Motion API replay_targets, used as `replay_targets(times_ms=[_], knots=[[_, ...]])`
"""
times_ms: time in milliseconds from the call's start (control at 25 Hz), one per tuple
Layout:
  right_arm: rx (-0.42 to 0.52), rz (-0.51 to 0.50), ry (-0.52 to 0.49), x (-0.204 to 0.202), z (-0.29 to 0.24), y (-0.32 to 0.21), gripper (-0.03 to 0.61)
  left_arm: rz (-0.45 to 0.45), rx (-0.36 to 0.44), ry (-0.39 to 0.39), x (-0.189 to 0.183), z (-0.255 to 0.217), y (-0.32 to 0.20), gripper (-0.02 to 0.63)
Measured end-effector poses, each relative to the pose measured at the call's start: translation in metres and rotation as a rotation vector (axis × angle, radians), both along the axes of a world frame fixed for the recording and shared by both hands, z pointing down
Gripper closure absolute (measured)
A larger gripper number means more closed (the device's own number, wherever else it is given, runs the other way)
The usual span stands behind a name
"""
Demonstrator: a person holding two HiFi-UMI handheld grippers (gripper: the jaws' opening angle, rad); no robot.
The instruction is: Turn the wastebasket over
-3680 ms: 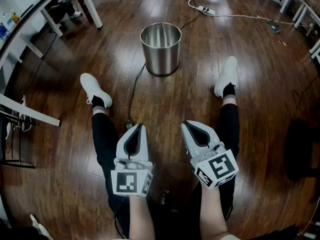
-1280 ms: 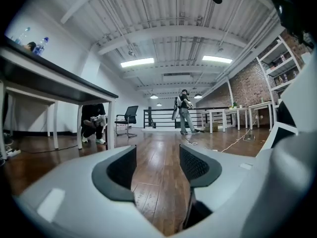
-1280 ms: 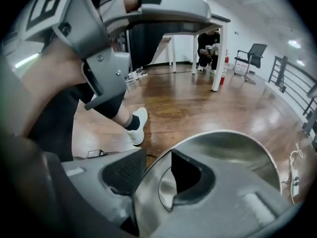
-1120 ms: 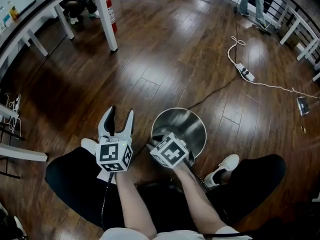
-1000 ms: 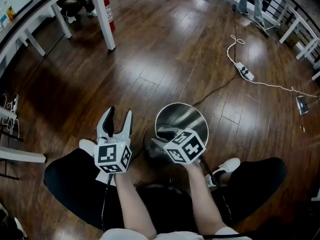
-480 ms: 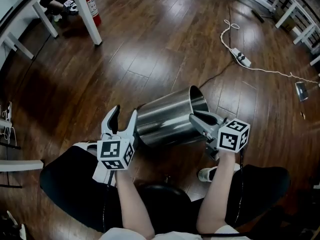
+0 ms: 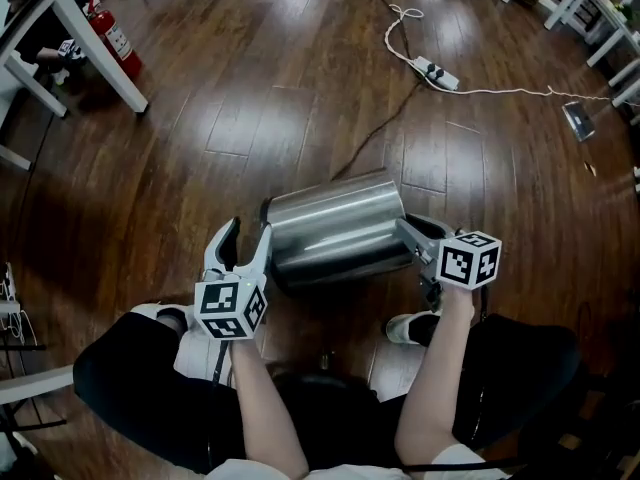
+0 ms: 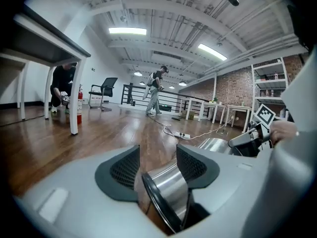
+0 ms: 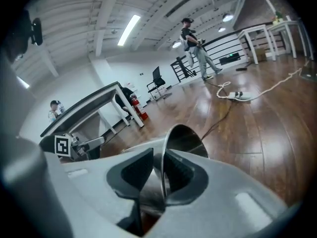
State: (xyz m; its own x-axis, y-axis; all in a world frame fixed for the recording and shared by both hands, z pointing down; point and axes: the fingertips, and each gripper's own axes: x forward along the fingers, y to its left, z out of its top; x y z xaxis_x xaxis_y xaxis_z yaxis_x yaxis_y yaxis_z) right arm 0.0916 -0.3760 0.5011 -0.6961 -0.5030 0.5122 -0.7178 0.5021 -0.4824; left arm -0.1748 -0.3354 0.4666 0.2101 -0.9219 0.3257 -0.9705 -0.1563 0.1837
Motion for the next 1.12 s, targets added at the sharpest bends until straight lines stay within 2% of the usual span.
replay_targets(times_ms=[160,320,440,520,640,720,760,840,920,1000,1120], knots=[[-0.083,0.098,0.081,0.042,0.034,0.017,0.508,0.04,-0.038,0.007,0.018,0.014,0.001,0.359],[-0.152,0.175,0.089,0.078,0.067,0.036,0.506,0.079,-0.072,0.022,0.04,0.028,0.005,0.36],[-0.126,0.217,0.073,0.08,0.068,0.04,0.505,0.12,-0.099,0.03,0.056,0.04,0.006,0.36],[-0.092,0.22,0.128,0.076,0.065,0.041,0.505,0.138,-0.134,0.042,0.064,0.052,0.01,0.36],[-0.035,0.165,0.241,0.077,0.059,0.048,0.497,0.146,-0.224,0.033,0.074,0.075,0.018,0.36],[-0.009,0.152,0.243,0.076,0.055,0.049,0.497,0.118,-0.265,0.035,0.07,0.085,0.021,0.36],[-0.005,0.155,0.229,0.075,0.053,0.049,0.495,0.104,-0.273,0.057,0.067,0.088,0.022,0.344],[-0.005,0.165,0.215,0.076,0.052,0.049,0.495,0.097,-0.279,0.115,0.066,0.09,0.024,0.351],[-0.016,0.172,0.231,0.079,0.056,0.051,0.496,0.115,-0.287,0.165,0.072,0.089,0.025,0.387],[-0.034,0.191,0.243,0.083,0.06,0.053,0.497,0.12,-0.311,0.22,0.076,0.088,0.026,0.48],[-0.056,0.23,0.212,0.086,0.065,0.052,0.497,0.104,-0.355,0.276,0.075,0.088,0.025,0.496]])
